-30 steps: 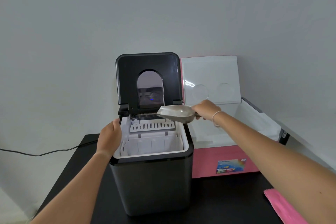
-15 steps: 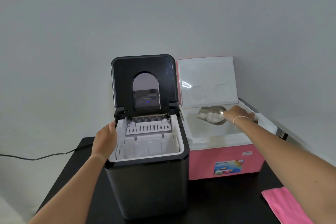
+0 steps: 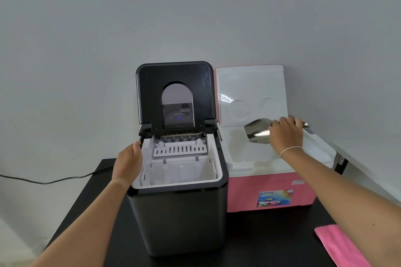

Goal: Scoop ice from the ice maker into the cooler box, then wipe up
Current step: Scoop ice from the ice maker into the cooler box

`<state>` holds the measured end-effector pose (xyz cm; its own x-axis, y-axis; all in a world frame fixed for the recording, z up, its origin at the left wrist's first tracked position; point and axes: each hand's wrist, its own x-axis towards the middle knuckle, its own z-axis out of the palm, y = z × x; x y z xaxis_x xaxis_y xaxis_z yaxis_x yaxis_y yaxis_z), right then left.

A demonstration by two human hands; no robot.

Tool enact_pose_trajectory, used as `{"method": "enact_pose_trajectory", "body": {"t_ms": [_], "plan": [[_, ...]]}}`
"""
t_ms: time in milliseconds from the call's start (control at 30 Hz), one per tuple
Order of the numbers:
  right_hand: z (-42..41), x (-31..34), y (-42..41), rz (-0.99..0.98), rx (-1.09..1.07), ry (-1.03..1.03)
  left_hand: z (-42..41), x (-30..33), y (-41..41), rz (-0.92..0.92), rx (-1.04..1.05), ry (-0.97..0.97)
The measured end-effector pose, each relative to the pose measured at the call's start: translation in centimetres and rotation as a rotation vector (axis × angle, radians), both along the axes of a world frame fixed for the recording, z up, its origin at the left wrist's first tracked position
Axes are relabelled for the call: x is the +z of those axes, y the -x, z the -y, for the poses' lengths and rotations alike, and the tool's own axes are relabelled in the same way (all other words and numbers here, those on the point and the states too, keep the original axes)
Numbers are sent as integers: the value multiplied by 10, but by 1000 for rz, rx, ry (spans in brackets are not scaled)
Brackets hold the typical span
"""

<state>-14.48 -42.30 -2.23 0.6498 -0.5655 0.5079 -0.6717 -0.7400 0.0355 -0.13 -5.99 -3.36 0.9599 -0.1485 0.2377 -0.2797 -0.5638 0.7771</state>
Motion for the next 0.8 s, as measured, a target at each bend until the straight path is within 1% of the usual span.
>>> {"method": "enact_pose_trajectory", "body": {"t_ms": [67, 133, 200, 300, 367, 433, 500, 567, 700, 800], "plan": [[-5, 6, -4, 95, -12, -69, 0, 0, 1, 8, 1, -7], [-14, 13, -8, 220, 29, -177, 1, 1, 2, 7, 4, -2], [-28, 18, -15, 351, 126, -267, 1, 3, 4, 4, 7, -9], [-57, 23, -23, 502, 319, -336, 1, 4, 6, 14, -3, -44], [-76, 24, -29, 552, 435, -363, 1, 6, 7, 0, -1, -21], [-96, 23, -34, 544, 551, -385, 1, 6, 8, -3, -1, -4], [-118, 19, -40, 496, 675, -374, 1, 6, 9, -2, -11, 16], [-135, 11, -46, 390, 791, -308, 0, 5, 8, -9, -11, 36], [-159, -6, -57, 4, 982, -126, -1, 3, 6, -19, -9, 65], [-178, -14, -64, -240, 1012, -41, -1, 2, 4, -19, -12, 70]]}}
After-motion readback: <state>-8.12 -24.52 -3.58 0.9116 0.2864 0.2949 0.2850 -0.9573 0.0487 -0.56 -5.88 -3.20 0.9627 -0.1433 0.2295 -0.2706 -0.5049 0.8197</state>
